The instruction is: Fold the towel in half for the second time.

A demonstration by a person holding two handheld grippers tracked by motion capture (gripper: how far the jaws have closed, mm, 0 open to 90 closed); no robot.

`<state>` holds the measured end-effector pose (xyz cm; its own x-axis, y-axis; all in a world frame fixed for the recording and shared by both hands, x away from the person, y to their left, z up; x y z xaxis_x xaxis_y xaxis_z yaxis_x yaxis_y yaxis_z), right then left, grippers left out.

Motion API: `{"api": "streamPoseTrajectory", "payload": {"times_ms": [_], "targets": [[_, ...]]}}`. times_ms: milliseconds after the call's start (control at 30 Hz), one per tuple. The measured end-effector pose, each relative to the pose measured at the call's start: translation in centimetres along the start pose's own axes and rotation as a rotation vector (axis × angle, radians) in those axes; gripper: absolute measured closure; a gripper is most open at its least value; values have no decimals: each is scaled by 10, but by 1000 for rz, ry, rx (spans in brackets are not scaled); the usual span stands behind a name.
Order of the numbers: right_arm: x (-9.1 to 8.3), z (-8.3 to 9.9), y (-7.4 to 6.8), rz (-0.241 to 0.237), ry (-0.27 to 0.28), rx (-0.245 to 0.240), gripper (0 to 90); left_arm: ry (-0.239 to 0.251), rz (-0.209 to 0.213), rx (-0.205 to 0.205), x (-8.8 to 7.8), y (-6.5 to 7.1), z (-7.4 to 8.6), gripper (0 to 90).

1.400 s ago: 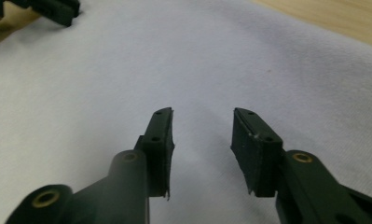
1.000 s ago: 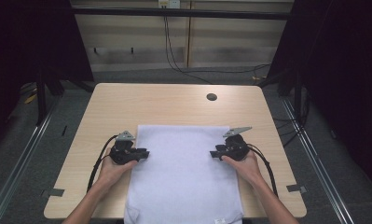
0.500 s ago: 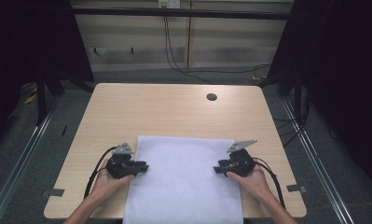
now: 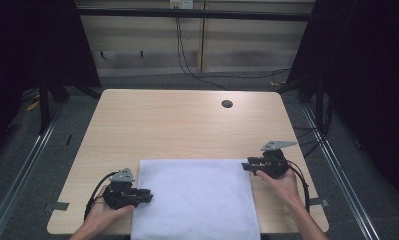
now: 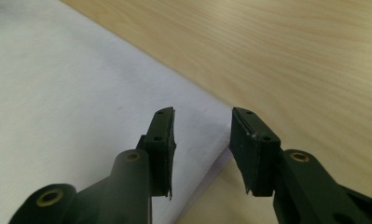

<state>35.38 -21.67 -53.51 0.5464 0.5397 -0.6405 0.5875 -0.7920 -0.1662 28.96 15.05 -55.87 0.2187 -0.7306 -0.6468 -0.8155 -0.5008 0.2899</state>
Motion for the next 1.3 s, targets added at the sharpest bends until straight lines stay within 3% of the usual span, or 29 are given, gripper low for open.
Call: {"api": "streamPoseTrajectory", "payload": {"times_ms": [100,167,300,433,500,533,600,667,733,800,833,900,967,1033,1167,1300], "targets": [[20,-5,10,-10,-15,8,559,4,2,-22,1,-3,-2,728],[27,-6,14,-6,-33,9,558,-1,-5,-7,1,-5,-3,731],[30,5,20,13,-80,0,553,6,-11,-9,1,-4,-3,730],[32,7,22,9,-74,-1,557,13,-7,-53,0,-8,-8,677],[34,7,18,10,-80,-37,604,53,-24,-108,-2,-16,-20,643],[35,6,16,2,-78,-39,657,62,-32,-107,-2,-19,-27,641],[34,7,14,-3,-91,-49,726,58,-91,-63,0,-30,-35,622],[33,9,12,-37,-99,-32,767,93,-89,-85,3,-40,-43,606],[32,9,12,-43,-111,-27,814,160,-97,-106,4,-50,-54,606],[33,9,11,-53,-103,-16,840,193,-139,-96,3,-63,-62,616],[33,9,11,-47,-107,-20,846,200,-137,-105,2,-67,-64,615],[33,9,10,-47,-106,-16,854,182,-171,-93,2,-80,-64,599],[33,9,10,-53,-101,-6,855,194,-179,-115,3,-90,-64,580],[33,9,10,-47,-103,-1,855,204,-189,-118,3,-94,-65,562],[33,9,11,-46,-99,-3,853,140,-198,-80,10,-96,-56,538],[34,9,11,-44,-96,-1,848,110,-193,-82,14,-102,-47,569]]}}
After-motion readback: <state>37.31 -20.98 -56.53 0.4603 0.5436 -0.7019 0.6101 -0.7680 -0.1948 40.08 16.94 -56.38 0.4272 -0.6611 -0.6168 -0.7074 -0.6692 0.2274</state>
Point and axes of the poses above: each handheld gripper's, and its own axes: x roughly forward along the jaws, z roughly out of its underside, y roughly to its right, the point moved 9 cm from there along x, roughly forward along the jaws, and after that the axes turned 3 degrees about y, right-handed, at the moved point
